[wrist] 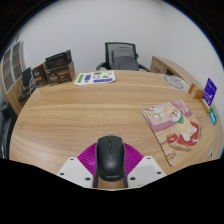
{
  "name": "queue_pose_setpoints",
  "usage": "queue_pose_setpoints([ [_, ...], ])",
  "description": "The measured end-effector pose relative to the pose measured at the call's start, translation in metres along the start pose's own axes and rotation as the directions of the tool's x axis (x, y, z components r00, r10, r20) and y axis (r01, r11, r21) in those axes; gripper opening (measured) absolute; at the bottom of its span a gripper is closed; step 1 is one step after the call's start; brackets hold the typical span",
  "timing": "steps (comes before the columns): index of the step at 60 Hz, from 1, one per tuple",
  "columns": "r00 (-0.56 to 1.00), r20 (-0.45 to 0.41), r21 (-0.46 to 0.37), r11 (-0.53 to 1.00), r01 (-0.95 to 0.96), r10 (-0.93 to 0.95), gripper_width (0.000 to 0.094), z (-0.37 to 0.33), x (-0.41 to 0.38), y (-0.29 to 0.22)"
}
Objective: Arrange mouse
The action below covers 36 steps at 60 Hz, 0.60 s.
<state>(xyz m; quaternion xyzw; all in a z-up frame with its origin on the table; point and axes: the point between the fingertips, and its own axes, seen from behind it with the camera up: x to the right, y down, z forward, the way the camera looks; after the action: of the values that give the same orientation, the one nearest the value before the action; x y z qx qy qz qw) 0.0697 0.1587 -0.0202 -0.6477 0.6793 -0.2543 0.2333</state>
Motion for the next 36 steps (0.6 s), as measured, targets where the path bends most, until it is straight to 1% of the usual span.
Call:
queue_pose_setpoints([
  [4,1.000,-0.002,-0.005,1.000,-0.010,0.010,0.0328,-0.002,0.001,0.001],
  [8,1.000,0.014,-0.007,1.000,-0.011,0.011,0.0324,-0.009,-0.001,0.003],
  [11,1.000,0.005,0.017,1.000,-0.013,0.013,0.0322,-0.017,0.001,-0.002],
  [15,1.000,0.017,0.031,0.999,-0.013,0.013,0.0323,-0.032,0.002,-0.011],
  [19,0.999,0.032,0.051,0.999,-0.018,0.016,0.0323,-0.048,0.007,-0.028],
  [23,0.999,0.021,0.106,0.994,-0.028,0.026,0.0324,-0.066,0.024,-0.059],
  [32,0.999,-0.031,0.200,0.979,-0.030,0.037,0.0324,-0.095,0.085,-0.123],
  [36,0.996,-0.074,0.221,0.975,-0.021,0.038,0.0324,-0.097,0.122,-0.143],
])
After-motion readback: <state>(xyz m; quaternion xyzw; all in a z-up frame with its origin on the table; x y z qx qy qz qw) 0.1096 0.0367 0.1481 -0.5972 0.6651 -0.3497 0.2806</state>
